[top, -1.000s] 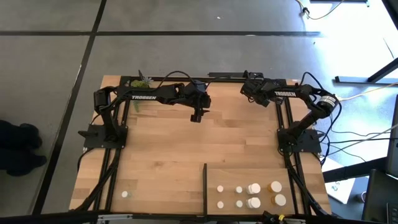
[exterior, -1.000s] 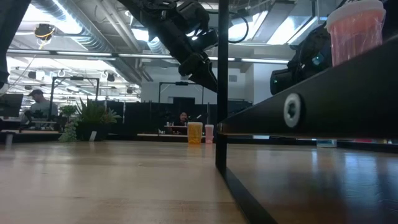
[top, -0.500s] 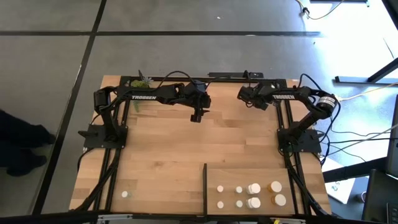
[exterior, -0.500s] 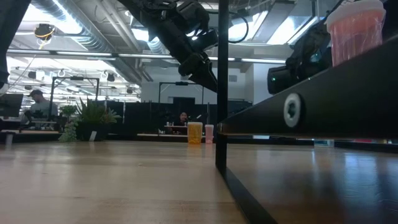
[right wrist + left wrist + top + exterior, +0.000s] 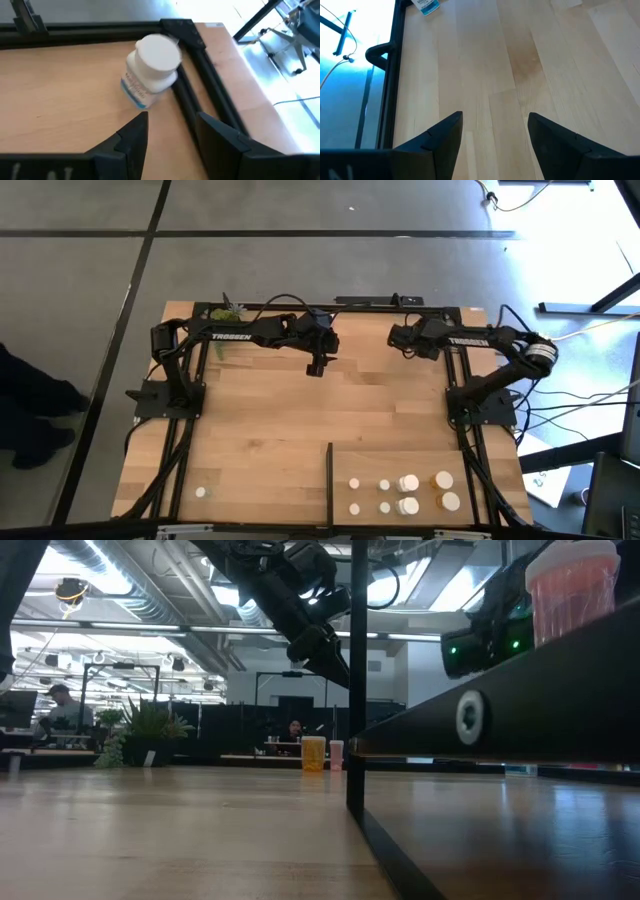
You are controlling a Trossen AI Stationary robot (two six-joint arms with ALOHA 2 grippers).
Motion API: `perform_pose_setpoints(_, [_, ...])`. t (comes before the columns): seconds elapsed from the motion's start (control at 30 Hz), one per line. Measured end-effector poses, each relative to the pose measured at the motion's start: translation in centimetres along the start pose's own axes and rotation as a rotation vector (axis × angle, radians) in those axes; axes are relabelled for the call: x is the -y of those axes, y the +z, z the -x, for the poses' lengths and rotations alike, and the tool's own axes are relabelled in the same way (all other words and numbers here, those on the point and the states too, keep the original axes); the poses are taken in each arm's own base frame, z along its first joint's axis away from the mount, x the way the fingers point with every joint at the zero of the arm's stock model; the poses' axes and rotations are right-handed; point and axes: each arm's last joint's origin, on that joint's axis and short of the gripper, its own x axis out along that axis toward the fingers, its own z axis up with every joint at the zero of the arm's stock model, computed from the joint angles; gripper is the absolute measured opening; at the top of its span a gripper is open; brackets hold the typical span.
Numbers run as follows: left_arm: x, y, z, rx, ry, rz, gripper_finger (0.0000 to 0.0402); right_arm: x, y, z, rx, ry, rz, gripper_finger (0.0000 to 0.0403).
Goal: Pick and place medicine bottles onto shelf by color
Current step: Put the white pill bottle on the shelf aligned with the other white pill bottles
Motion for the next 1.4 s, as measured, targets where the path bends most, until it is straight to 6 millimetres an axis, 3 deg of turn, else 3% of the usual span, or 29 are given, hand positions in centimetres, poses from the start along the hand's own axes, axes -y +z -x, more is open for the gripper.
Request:
perform_pose_setpoints(0.37, [0.0,0.0,0.0,0.001,0.0,0.0,0.0219,1.3,1.2,1.0,-0.059,0.102,0.282,0.0167])
perform_pose_setpoints(1.03, [0.0,0.0,0.0,0.001,0.001,0.0,0.0219,0.5,1.5,1.0,-0.053,0.174,0.297,0.0167])
perform_pose_setpoints(1.4, [0.0,0.0,0.0,0.003,0.002,0.0,0.0219,0.6,2.2,0.3,-0.039,0.163,0.456,0.0167])
